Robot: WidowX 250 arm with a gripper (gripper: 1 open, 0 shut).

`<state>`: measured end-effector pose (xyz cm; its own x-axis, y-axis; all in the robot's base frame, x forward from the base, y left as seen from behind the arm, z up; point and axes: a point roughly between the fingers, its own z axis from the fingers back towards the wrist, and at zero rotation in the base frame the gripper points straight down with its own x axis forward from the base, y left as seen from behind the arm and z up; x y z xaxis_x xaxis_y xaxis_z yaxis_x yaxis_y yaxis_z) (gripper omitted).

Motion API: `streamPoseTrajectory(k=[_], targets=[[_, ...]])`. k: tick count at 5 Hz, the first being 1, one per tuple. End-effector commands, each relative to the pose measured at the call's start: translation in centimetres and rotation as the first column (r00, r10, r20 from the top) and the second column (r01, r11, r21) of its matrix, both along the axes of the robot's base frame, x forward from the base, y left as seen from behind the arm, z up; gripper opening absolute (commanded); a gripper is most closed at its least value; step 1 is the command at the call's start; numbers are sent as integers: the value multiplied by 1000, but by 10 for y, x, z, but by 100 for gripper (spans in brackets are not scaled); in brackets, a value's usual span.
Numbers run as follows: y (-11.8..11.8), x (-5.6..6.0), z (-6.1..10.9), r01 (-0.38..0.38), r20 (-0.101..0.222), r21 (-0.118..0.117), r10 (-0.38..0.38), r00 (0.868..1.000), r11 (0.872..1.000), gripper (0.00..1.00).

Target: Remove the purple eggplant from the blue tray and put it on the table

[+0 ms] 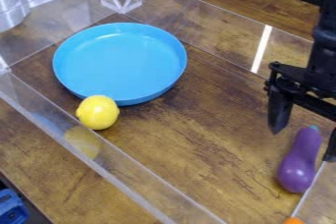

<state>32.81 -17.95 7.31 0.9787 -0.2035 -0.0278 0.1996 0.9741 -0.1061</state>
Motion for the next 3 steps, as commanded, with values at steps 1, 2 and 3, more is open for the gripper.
streamPoseTrajectory(k=[1,2,3], targets=[[5,1,7,-8,23,-20,8,1000,1000,100],[7,0,0,-9,16,-25,9,1000,1000,100],[9,-1,-5,-11,9,-28,11,1000,1000,100]])
